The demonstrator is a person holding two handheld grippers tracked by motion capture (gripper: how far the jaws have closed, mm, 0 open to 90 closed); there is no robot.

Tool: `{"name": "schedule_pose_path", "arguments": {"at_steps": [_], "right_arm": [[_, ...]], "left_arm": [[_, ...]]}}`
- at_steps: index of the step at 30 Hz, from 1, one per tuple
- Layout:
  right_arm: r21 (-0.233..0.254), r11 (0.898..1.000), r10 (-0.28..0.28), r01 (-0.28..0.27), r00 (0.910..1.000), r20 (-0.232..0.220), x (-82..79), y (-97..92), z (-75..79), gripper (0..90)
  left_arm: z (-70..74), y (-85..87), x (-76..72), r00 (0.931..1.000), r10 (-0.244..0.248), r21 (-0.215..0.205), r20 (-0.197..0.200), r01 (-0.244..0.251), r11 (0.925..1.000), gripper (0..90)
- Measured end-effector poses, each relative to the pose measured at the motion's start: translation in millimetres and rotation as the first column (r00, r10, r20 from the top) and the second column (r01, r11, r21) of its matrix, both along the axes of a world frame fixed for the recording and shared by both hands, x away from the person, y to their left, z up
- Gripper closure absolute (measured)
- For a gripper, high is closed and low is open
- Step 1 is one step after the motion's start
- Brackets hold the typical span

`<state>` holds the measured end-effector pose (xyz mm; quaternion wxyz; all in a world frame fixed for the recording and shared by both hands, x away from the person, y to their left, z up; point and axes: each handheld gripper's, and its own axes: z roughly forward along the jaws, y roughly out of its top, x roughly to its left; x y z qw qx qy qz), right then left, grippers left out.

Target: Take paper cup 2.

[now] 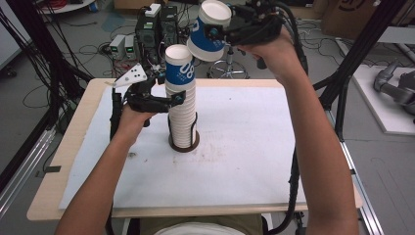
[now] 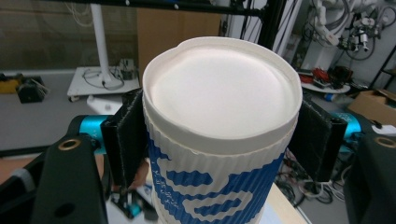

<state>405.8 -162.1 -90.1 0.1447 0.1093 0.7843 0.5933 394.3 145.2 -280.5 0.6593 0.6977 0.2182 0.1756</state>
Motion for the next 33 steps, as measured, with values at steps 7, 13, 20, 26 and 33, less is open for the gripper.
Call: {"name": "schedule_pose_path", "arguments": {"at_steps": [7, 13, 20, 26, 33], "right_arm": [[-0.052, 0.999, -0.018, 0.017, 0.9998, -0.010, -16.5, -21.2, -28.1, 28.2], [-0.082, 0.996, -0.023, 0.018, 0.9984, -0.052, -24.5, -34.6, -68.3, 28.3], [-0.112, 0.993, -0.033, 0.021, 0.9935, -0.109, -31.3, -42.5, -116.2, 28.3], [-0.126, 0.992, -0.047, 0.026, 0.9860, -0.160, -32.2, -47.7, -149.3, 28.3], [-0.122, 0.992, -0.057, 0.036, 0.9825, -0.177, -34.1, -52.1, -178.4, 28.3]], "left_arm": [[-0.4, 1.1, -0.5, 1.0000, 0.005, -0.002, -0.002, -0.005, 1.0000, 13.8], [-0.7, 1.4, -0.9, 1.0000, 0.007, -0.004, -0.002, -0.007, 1.0000, 13.7], [-0.7, 1.7, -1.7, 0.9999, 0.011, -0.006, -0.006, -0.011, 0.9999, 13.6], [-1.0, 1.6, -3.7, 0.9995, 0.027, -0.006, 0.014, -0.027, 0.9996, 13.1], [3.4, 10.1, -16.1, 0.9987, 0.035, -0.037, 0.037, -0.033, 0.9988, 12.1]]}}
